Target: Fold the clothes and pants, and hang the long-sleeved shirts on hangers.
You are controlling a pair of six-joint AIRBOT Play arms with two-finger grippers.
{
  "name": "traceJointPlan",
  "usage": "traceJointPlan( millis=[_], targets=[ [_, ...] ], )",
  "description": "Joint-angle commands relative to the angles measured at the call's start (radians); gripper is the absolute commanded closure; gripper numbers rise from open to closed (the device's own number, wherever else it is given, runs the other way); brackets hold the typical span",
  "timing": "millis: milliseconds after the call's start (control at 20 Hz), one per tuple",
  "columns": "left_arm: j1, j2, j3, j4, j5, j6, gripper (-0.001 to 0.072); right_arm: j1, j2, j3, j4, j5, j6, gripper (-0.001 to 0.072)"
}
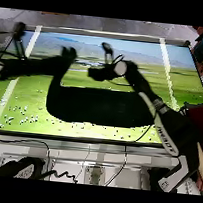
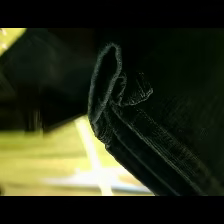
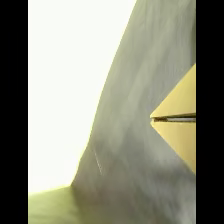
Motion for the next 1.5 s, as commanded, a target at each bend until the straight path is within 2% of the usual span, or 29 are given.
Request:
traceJointPlan(
  millis=[0, 50, 200, 300, 500, 650, 750, 950, 1050, 1250, 1350, 1450],
  targets=[
    [-0.211, -0.126, 0.0, -0.077, -0.011, -0.001, 0.0399, -0.233, 0.078, 0.001, -0.089, 0.136, -0.019, 0.068],
    [-0.258, -0.153, 0.0, -0.076, -0.013, -0.005, -0.0006, -0.281, 0.097, 0.001, -0.089, 0.16, -0.019, 0.068],
    [-0.304, -0.176, 0.0, -0.076, -0.019, -0.015, 0.0004, -0.392, 0.148, 0.001, -0.091, 0.234, -0.021, 0.068],
    [-0.251, -0.149, 0.0, -0.072, -0.029, -0.015, 0.0005, -0.435, 0.166, 0.001, -0.092, 0.27, -0.058, 0.068],
    [-0.005, -0.071, 0.0, 0.053, -0.106, -0.015, 0.0009, -0.447, 0.165, -0.008, -0.089, 0.361, -0.169, 0.068],
    [0.235, -0.048, 0.0, 0.269, -0.259, -0.01, 0.001, -0.425, 0.165, -0.045, -0.085, 0.376, -0.185, 0.068],
    [0.362, -0.064, -0.02, 0.353, -0.315, 0.036, 0.001, -0.404, 0.165, -0.07, -0.085, 0.367, -0.195, 0.068],
    [0.478, -0.154, -0.145, 0.261, -0.304, 0.14, 0.001, -0.363, 0.164, -0.09, -0.088, 0.317, -0.204, 0.068],
    [0.478, -0.206, -0.191, 0.259, -0.296, 0.151, 0.0011, -0.36, 0.164, -0.09, -0.089, 0.294, -0.204, 0.068],
    [0.469, -0.323, -0.235, 0.14, -0.245, 0.208, 0.001, -0.363, 0.163, -0.09, -0.089, 0.248, -0.204, 0.068],
    [0.466, -0.386, -0.235, 0.121, -0.226, 0.227, 0.0012, -0.363, 0.163, -0.09, -0.089, 0.238, -0.245, 0.068],
    [0.466, -0.442, -0.235, 0.03, -0.219, 0.258, 0.0013, -0.363, 0.163, -0.09, -0.089, 0.239, -0.276, 0.068]
  ],
)
